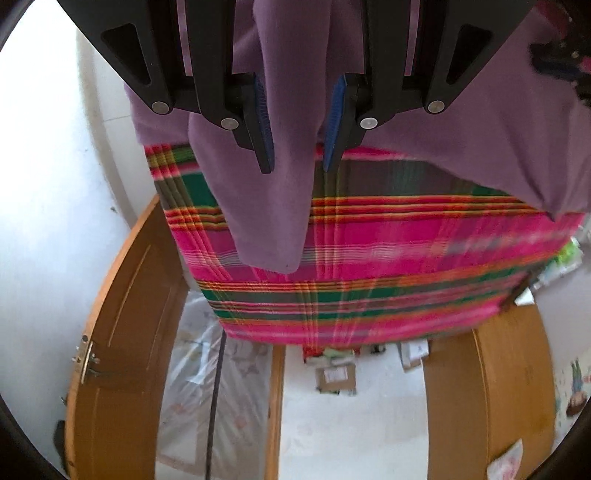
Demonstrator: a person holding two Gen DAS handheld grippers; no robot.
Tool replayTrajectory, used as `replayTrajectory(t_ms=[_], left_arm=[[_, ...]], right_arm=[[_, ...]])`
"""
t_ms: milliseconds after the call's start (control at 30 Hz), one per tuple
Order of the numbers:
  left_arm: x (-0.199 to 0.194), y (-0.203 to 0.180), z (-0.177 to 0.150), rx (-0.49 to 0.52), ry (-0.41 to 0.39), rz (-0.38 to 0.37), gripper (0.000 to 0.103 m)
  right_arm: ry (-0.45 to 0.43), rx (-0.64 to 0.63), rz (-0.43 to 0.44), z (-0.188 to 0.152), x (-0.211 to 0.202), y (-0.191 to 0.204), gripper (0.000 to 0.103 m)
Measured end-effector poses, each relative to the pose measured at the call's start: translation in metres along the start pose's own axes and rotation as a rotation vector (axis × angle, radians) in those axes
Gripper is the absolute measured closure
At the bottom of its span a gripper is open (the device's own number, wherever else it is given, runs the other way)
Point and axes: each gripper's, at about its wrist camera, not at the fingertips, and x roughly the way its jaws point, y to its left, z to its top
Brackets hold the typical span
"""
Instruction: Fold clothes
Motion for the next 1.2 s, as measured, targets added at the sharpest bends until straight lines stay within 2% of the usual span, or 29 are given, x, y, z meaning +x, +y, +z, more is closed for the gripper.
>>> replayTrajectory(t_ms=[267, 467, 500, 533, 633, 933, 1200], left_arm=[[0.001, 0.006, 0.004, -0.022, -0.003, -0.026, 0.093], [-0.002, 0.007, 0.003, -0.030, -0.005, -0.031, 0.093], [-0.001, 0.007, 0.004, -0.030, -0.005, -0.029, 0.093], [-0.001, 0.006, 0.004, -0.030, -0.005, -0.027, 0.093], [-0.001, 0.005, 0.005, -0.028, -0.006, -0.019, 0.093], [-0.001, 0.004, 0.005, -0.032, -0.007, 0.008, 0.093], [-0.001, -0.005, 0.007, -0.020, -0.007, 0.057, 0.093]], right_arm=[[0.088, -0.070, -0.016, 0.024, 0.039, 0.006, 0.074], [0.169, -0.058, -0.045, 0.031, 0.063, 0.001, 0.075], [0.169, -0.058, -0.051, 0.030, 0.063, 0.000, 0.080], [0.170, -0.058, -0.057, 0.029, 0.063, -0.001, 0.093], [0.152, -0.034, -0.050, 0.028, 0.058, -0.008, 0.097], [0.029, 0.159, 0.015, 0.020, 0.019, -0.059, 0.097], [-0.047, 0.326, 0.047, -0.006, -0.011, -0.105, 0.097]])
